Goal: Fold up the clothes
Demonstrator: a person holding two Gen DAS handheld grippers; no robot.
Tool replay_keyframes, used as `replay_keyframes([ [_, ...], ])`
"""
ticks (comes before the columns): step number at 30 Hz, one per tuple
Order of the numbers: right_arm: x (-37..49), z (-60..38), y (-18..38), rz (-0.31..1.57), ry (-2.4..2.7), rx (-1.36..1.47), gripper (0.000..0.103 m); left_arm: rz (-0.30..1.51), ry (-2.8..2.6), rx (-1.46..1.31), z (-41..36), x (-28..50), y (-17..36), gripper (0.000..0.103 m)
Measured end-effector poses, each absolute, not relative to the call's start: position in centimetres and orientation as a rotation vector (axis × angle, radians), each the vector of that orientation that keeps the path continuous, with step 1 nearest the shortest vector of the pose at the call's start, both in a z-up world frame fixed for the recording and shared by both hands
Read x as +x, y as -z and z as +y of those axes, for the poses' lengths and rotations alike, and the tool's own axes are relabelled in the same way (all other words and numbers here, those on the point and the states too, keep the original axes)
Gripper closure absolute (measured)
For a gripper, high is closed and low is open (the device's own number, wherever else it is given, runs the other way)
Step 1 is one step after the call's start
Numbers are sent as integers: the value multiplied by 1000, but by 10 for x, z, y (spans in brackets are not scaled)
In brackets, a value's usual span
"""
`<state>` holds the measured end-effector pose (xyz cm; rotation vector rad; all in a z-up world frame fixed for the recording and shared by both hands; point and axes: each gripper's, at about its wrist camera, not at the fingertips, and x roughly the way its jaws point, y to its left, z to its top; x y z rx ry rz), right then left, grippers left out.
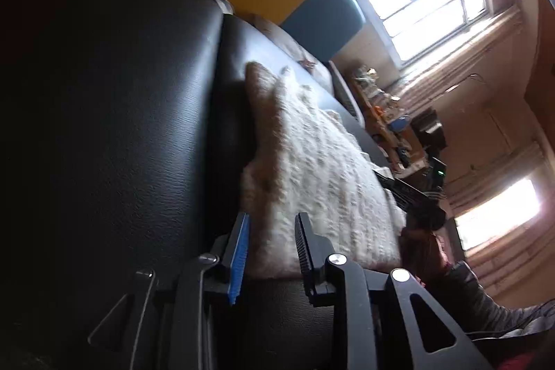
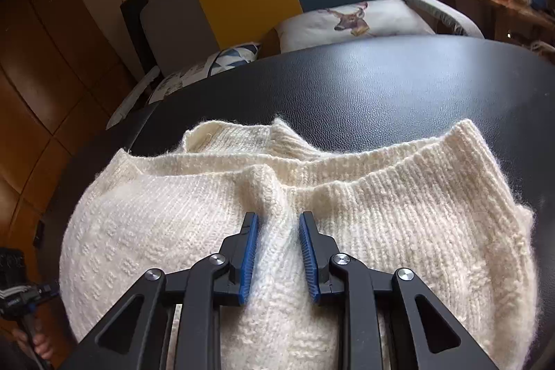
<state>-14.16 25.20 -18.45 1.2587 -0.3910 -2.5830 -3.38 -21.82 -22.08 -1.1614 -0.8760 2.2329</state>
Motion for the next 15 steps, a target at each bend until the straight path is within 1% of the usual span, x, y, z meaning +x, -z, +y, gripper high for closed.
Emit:
replay_keyframes([
  [2,-139,253,173,-411,2608,1234,73,-850,-2217,-1178,-215,-36,221,77],
  [3,-135,253,165,-418,2627,1201,65,-834,-2211,-1194,-213,-37,221,77],
  [4,-129,250,155,-409,2640,1158,53,-817,-2202,-1216,-211,-39,223,78],
  [5,-125,245,148,-395,2639,1133,46,-807,-2190,-1238,-210,-43,226,78],
  [6,-120,239,143,-373,2618,1116,34,-807,-2186,-1239,-210,-44,227,82],
  [7,-115,232,138,-351,2598,1099,29,-806,-2182,-1241,-210,-45,227,93],
  [8,-110,225,133,-323,2577,1086,28,-804,-2180,-1242,-209,-43,226,97],
  [9,-106,217,133,-258,2559,1099,27,-804,-2179,-1244,-209,-40,226,98],
  [10,-101,208,137,-151,2559,1133,26,-807,-2179,-1249,-209,-35,226,98],
  [11,-96,200,142,-51,2556,1175,26,-810,-2178,-1254,-209,-29,227,98],
  [13,-90,196,167,69,2544,1306,24,-815,-2178,-1264,-208,-17,228,99],
  [15,-74,206,182,44,2553,1212,24,-821,-2178,-1274,-208,-5,229,99],
])
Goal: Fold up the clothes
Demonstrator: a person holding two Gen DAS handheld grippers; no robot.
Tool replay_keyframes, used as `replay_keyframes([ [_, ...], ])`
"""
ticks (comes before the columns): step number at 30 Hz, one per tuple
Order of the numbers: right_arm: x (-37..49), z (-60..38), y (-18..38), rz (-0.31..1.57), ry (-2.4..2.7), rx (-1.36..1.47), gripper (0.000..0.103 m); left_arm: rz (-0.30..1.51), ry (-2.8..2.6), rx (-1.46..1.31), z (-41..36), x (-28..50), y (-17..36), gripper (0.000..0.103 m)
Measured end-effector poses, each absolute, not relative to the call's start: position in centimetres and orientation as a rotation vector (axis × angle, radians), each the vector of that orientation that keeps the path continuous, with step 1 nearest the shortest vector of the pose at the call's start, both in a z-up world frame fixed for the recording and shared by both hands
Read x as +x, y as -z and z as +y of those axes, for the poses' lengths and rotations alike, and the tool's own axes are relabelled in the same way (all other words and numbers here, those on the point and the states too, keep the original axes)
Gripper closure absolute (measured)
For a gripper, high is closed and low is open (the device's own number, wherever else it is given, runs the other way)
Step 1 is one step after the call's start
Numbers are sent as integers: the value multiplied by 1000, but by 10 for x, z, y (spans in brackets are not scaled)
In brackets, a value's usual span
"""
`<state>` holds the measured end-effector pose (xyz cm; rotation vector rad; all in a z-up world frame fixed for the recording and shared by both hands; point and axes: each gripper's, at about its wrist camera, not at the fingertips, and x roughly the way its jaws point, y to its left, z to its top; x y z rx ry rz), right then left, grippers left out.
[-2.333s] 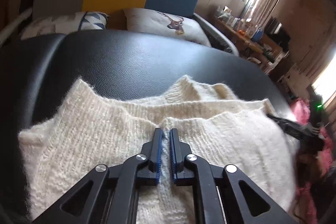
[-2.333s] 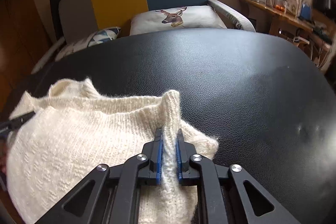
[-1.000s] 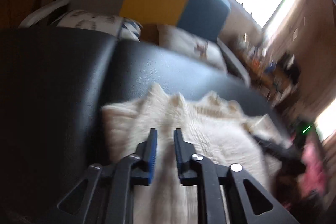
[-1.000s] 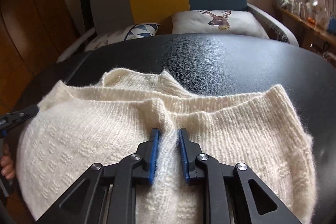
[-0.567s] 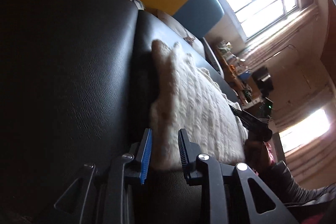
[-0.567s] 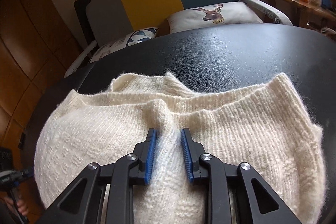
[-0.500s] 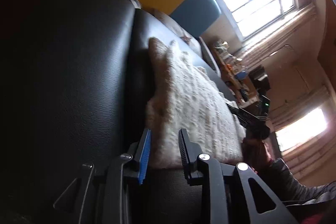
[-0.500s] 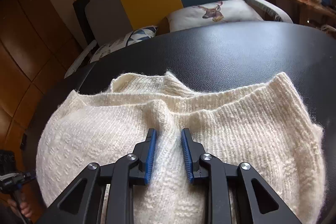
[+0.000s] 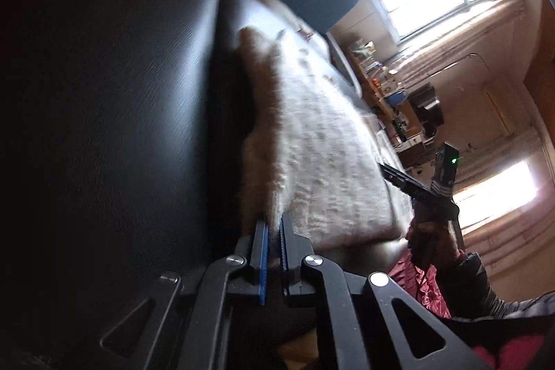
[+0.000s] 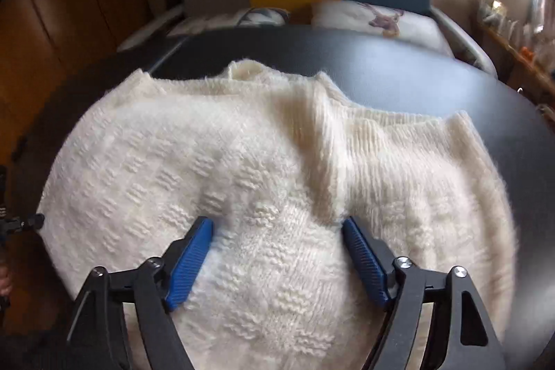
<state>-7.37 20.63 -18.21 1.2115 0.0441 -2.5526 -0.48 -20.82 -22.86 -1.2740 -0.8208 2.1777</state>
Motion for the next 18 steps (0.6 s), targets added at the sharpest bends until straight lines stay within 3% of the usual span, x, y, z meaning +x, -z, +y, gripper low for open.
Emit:
replay_keyframes([
  [5,-62,211,184,15,2570,1160,21,-818,-2204,-1276,-211,9,223,97],
  [8,-60,212,183,5,2574,1140,20,-787,-2264,-1237,-217,-10,207,84],
  [18,-56,211,183,-18,2572,1107,18,-660,-2307,-1222,-214,-82,179,80],
])
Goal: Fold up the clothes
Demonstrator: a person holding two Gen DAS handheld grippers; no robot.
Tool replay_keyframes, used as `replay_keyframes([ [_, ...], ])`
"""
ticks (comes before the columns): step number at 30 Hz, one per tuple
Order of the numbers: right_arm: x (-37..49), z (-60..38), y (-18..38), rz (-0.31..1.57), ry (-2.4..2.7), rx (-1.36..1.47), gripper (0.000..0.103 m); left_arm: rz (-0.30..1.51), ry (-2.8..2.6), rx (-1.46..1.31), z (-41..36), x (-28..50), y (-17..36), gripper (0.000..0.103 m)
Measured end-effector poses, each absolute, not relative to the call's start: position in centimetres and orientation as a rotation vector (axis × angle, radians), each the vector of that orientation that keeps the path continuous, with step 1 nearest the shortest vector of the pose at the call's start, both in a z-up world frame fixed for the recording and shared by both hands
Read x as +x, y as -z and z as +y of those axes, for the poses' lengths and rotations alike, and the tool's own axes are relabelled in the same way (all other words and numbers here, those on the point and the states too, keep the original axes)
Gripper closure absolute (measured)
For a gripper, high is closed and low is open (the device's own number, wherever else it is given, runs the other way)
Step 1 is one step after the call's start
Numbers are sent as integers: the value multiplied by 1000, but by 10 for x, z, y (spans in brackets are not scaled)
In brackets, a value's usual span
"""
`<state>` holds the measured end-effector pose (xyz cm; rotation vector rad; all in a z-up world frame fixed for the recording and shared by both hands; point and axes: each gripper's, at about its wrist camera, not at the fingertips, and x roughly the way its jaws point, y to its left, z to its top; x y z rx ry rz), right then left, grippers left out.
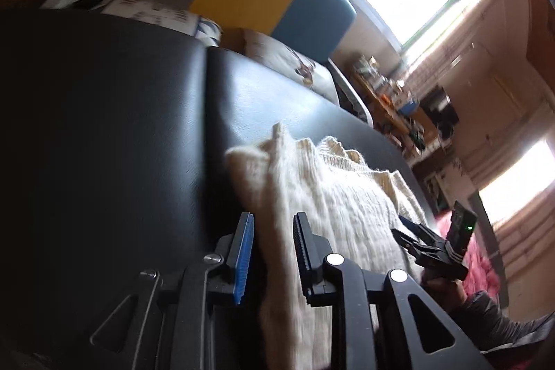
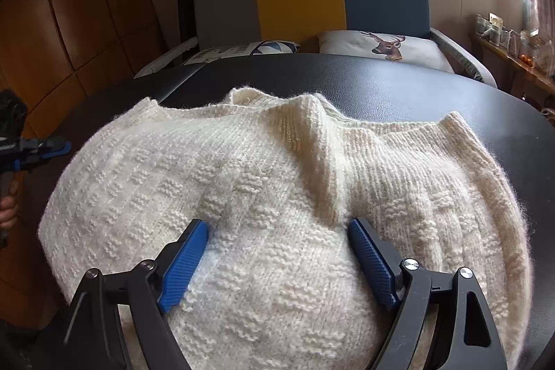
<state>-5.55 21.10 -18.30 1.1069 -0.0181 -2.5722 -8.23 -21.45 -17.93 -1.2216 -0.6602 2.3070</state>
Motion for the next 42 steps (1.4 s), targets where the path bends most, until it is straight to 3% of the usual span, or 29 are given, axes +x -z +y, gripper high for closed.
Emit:
replay_keyframes([
  [5,-56,211,183,-25,2567,1102,17,-587,-2230,-1289,-196,-121,184,78],
  [9,-56,210,183,-26,2566,1101,17,-573,-2285,-1234,-191,-113,177,97],
  [12,-56,210,183,-24,2567,1100,17,-592,-2409,-1231,-197,-96,177,98],
  [16,-56,209,183,-14,2567,1101,15,-515,-2500,-1469,-197,-96,217,103],
  [20,-55,210,183,-23,2567,1092,15,-675,-2536,-1391,-213,-87,209,103],
  [24,-56,212,182,-21,2562,1087,15,-670,-2507,-1300,-207,-85,185,87],
  [27,-55,210,182,-22,2563,1083,15,-585,-2435,-1297,-192,-100,181,80],
  [33,-53,209,182,-28,2567,1075,15,-629,-2265,-1356,-181,-132,201,76],
  [35,-53,209,182,-30,2567,1075,15,-618,-2266,-1342,-178,-132,200,83],
  [36,-53,209,182,-29,2568,1074,15,-607,-2287,-1296,-176,-128,193,100],
  [39,-52,208,183,-24,2570,1074,15,-560,-2345,-1199,-177,-113,172,98],
  [42,-53,207,184,-15,2572,1078,15,-514,-2404,-1284,-174,-121,186,98],
])
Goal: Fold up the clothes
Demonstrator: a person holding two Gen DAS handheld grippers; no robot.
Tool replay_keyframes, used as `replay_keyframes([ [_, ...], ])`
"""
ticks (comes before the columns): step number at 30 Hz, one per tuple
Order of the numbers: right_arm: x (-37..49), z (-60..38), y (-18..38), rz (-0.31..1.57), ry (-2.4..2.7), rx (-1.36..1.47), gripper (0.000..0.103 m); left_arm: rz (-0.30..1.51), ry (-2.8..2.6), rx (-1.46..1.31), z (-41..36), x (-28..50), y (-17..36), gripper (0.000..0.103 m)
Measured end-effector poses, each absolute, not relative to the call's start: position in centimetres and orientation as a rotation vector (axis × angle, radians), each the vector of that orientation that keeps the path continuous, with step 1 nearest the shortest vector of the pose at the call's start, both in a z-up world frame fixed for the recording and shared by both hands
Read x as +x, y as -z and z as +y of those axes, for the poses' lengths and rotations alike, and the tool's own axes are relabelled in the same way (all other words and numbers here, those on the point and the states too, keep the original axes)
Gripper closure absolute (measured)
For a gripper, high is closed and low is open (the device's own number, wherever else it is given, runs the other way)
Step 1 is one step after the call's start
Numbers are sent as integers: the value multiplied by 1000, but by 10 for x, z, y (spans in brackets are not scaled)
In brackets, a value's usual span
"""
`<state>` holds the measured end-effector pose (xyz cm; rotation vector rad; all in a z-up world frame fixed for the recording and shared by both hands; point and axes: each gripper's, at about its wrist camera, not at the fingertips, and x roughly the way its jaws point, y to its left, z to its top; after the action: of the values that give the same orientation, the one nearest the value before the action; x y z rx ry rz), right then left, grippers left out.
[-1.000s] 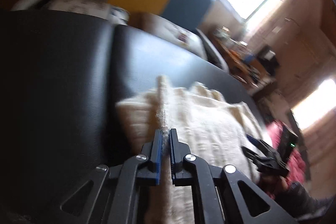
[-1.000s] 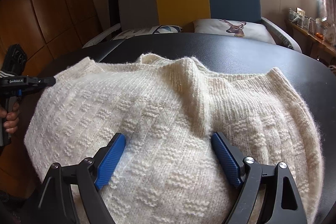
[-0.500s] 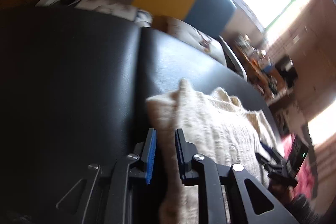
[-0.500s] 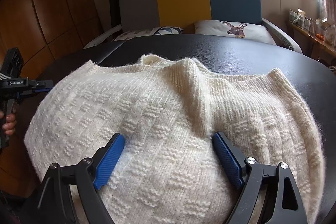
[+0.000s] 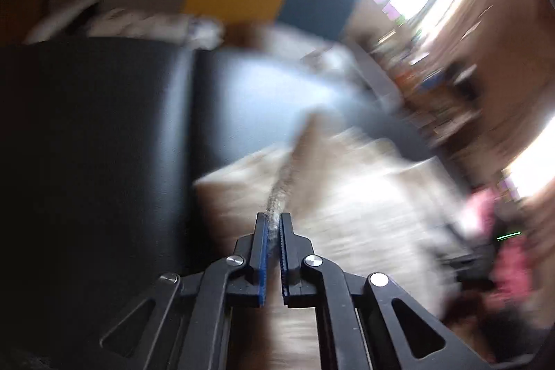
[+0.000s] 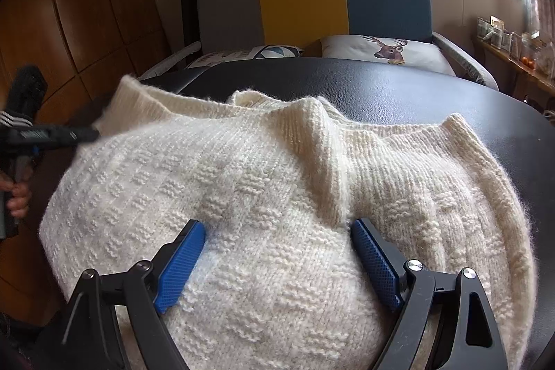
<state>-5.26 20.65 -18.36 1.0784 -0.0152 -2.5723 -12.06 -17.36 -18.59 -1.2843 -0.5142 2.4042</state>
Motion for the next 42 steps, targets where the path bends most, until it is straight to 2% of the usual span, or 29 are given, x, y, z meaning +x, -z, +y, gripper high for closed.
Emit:
replay_keyframes([
  [6,-53,207,184,-17,2571,1076,14,-452,-2500,-1408,-167,-130,204,96],
  [9,-52,208,184,-22,2571,1073,14,-517,-2565,-1420,-168,-126,195,89],
  [13,-48,210,182,-45,2564,1058,15,-480,-2653,-1307,-144,-113,164,88],
  [16,-39,228,170,-225,2523,1055,15,-456,-2594,-1203,-113,-102,144,87],
  [20,-9,285,148,-510,2428,1001,15,-269,-2399,-1130,-47,-89,139,86],
  [24,32,350,144,-651,2306,1051,15,-92,-2265,-1134,9,-81,147,86],
  [31,52,403,167,-705,2217,1149,15,-33,-2056,-1118,66,-69,141,86],
  [36,29,410,186,-725,2132,1165,15,68,-1968,-1147,106,-63,149,86],
  [42,8,389,194,-719,1800,1181,14,140,-1906,-1218,126,-70,172,86],
])
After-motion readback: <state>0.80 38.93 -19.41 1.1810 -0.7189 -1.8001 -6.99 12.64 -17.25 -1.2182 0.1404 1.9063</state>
